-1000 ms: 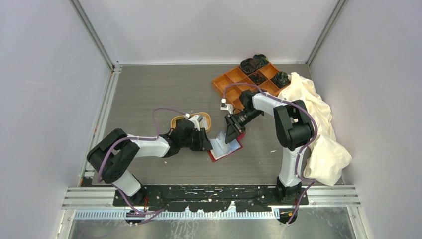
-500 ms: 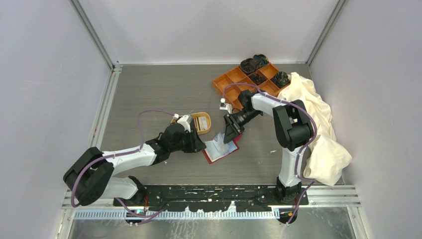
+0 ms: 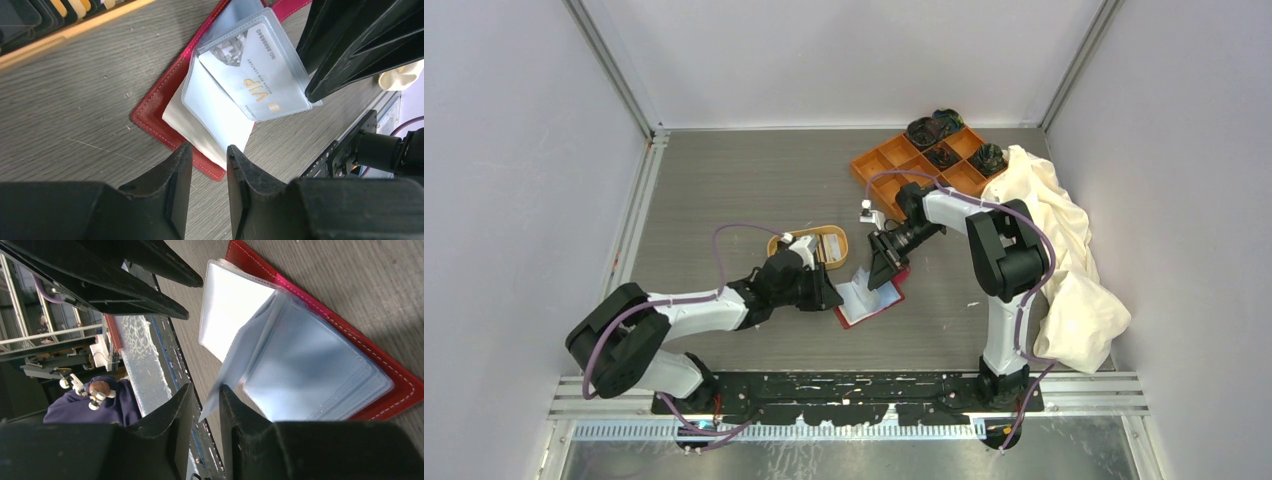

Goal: Put the credit cards into the card holder
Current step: Turn over the card slot in the card holder.

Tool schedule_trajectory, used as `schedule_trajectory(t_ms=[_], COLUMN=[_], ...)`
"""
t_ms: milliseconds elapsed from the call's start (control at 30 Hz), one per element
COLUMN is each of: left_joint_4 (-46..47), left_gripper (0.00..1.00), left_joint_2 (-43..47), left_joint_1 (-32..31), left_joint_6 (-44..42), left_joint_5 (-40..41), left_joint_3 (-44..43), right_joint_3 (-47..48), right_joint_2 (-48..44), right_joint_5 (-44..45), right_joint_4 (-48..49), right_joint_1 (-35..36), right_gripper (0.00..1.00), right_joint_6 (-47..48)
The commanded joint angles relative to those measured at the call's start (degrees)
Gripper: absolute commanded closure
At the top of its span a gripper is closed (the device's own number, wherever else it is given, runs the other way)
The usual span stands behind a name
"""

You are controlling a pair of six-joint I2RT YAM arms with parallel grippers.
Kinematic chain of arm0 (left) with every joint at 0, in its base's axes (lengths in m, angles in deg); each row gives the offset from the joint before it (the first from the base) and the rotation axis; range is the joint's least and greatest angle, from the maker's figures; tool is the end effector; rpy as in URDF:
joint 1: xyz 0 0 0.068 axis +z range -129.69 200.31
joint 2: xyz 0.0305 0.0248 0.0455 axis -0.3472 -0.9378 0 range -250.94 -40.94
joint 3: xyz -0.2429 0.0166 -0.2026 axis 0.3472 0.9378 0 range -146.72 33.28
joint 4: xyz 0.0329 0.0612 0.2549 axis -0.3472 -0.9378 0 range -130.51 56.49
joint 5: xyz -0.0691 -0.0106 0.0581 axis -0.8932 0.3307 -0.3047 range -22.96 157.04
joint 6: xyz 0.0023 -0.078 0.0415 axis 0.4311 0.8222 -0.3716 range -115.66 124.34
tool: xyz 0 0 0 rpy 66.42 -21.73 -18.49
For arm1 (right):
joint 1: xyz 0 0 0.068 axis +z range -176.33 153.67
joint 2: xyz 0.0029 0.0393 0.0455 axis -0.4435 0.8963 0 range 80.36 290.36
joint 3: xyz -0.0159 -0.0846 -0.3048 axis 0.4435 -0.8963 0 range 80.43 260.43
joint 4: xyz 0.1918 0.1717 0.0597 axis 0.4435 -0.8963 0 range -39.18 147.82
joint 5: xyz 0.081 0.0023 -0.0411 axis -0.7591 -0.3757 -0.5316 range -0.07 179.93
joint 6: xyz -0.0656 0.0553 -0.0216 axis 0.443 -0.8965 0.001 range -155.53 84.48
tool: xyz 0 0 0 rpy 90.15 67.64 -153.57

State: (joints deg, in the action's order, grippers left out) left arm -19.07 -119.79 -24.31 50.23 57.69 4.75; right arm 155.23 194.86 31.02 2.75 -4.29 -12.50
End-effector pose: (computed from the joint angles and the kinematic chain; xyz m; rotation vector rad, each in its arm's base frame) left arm 0.1956 -0.2111 0.1757 0.0737 2.3956 -1.0068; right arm 0.3156 0.2006 0.1684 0.9684 -2.4985 -1.5138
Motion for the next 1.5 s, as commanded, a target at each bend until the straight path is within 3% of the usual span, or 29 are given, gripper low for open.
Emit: schedule_trajectory(t_ms=[0,400,867,1133,1467], left_joint_4=[4.93,6.04,4.2,5.23,5.8], left_gripper=[0.68,0.66,0.66,0.66,0.65], left_joint_2=[-1.46,-3.63,0.29,-1.7,-4.3], left_joint_1=[-0.76,-2.15,-2.93,-3.69,-4.16], left_joint_6=[0.66,0.87,0.52,0.89,0.96], left_joint_5=[-1.11,0.04,2.94,2.93,2.52], left_joint_3=[-2.36,-3.33,-2.17,-2.29,-3.51], right_joint_3=[0.47,0.31,0.49,0.51,0.51], right_joint_2=[-0.42,-0.24,1.19,1.84,2.29], right_joint_5=[-2.99,-2.35,-4.45,-5.37,-5.48], right_joint_4=[1.49,2.46,2.18,2.4,2.35], right_joint_1=[0.37,0.54,2.08,2.3,2.29], right_gripper=[0.7,0.84,0.89,0.88,0.78], right_joint_6=[-2.35,-4.34,-4.89,-5.22,-5.38])
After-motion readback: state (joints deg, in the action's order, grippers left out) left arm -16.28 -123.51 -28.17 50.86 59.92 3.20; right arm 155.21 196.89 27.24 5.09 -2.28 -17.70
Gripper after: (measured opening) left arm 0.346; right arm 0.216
